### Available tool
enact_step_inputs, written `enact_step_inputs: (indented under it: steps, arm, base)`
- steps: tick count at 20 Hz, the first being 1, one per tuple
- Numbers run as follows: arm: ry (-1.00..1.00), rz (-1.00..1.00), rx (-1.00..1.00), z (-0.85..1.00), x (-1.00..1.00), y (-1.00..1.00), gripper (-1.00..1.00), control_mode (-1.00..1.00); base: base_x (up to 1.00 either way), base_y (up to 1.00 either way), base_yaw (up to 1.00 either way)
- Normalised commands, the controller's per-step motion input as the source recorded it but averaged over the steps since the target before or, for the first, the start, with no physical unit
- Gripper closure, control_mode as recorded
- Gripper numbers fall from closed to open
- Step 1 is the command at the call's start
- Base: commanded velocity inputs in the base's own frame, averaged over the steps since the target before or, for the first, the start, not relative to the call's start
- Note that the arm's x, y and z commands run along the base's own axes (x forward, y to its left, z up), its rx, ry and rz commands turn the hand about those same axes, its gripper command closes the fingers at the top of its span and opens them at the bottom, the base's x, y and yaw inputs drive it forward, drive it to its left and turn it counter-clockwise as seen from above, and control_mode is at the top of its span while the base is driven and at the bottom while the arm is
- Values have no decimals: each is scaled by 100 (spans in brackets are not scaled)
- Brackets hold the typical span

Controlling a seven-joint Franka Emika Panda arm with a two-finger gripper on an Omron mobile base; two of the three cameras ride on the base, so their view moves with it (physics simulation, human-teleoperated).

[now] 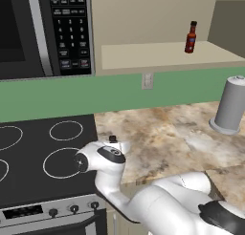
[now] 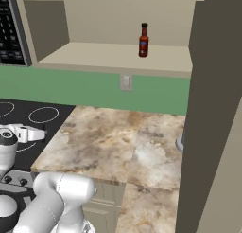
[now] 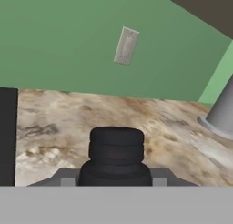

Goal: Take 2 condiments from the cabinet and move them on the counter near the stove.Make sure the condiments are lined up with each other, next to each other.

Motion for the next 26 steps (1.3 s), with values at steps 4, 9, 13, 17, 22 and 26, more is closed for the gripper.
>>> enact_step_inputs:
  steps: [4,9,13,17,22,26]
  arm:
    - [-5,0,0,-3,0,11,100,-100]
    - [2,0,0,0,0,1,100,-100]
    - [0,0,-3,-22,0,4,100,-100]
    - [0,0,-9,-26,-14,11,100,-100]
    - [-3,0,-3,-20,-19,8,100,-100]
    - [-5,0,-2,-24,-11,5,100,-100]
  base:
    - [0,0,0]
    - [0,0,0]
    - [0,0,0]
    - [0,0,0]
    - [0,0,0]
    - [0,0,0]
